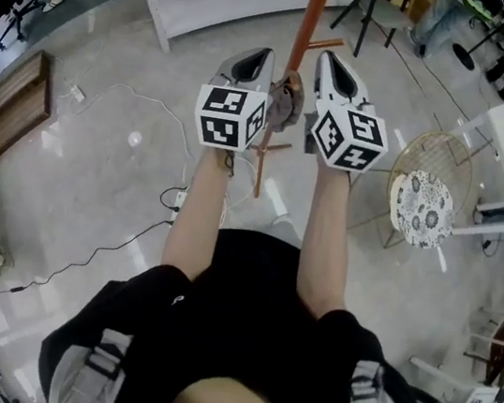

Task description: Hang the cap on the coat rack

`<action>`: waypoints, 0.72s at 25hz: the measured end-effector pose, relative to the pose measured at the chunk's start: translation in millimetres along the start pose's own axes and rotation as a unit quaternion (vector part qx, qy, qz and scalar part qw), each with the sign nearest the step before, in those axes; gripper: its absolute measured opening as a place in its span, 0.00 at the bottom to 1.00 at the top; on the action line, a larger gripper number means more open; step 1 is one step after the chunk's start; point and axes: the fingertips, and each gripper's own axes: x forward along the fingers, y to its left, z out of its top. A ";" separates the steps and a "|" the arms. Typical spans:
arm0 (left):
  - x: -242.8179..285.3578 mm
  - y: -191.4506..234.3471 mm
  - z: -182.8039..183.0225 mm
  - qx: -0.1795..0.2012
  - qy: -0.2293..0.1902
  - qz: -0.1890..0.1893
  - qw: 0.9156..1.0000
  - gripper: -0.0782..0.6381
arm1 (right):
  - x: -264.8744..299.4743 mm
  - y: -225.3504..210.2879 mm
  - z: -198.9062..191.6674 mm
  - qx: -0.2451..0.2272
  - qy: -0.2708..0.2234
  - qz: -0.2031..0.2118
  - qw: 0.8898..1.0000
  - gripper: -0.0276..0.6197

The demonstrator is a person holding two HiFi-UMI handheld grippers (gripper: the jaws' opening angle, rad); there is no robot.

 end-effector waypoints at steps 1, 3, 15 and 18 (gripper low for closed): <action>-0.9 -2.7 0.8 0.004 -0.001 -0.003 1.000 0.11 | -3.9 0.6 -1.7 -0.004 0.007 -0.001 1.000 0.04; -2.5 -3.1 -3.8 0.005 0.005 -0.002 1.000 0.11 | -10.8 -0.9 -8.2 -0.007 0.021 -0.005 1.000 0.04; -3.0 0.4 7.5 0.000 -0.007 0.000 1.000 0.11 | -15.5 -6.9 -17.4 -0.021 0.039 -0.003 0.999 0.04; 0.4 9.8 2.2 -0.006 0.002 0.001 1.000 0.11 | -9.5 -3.4 -21.2 -0.028 0.048 0.000 0.998 0.04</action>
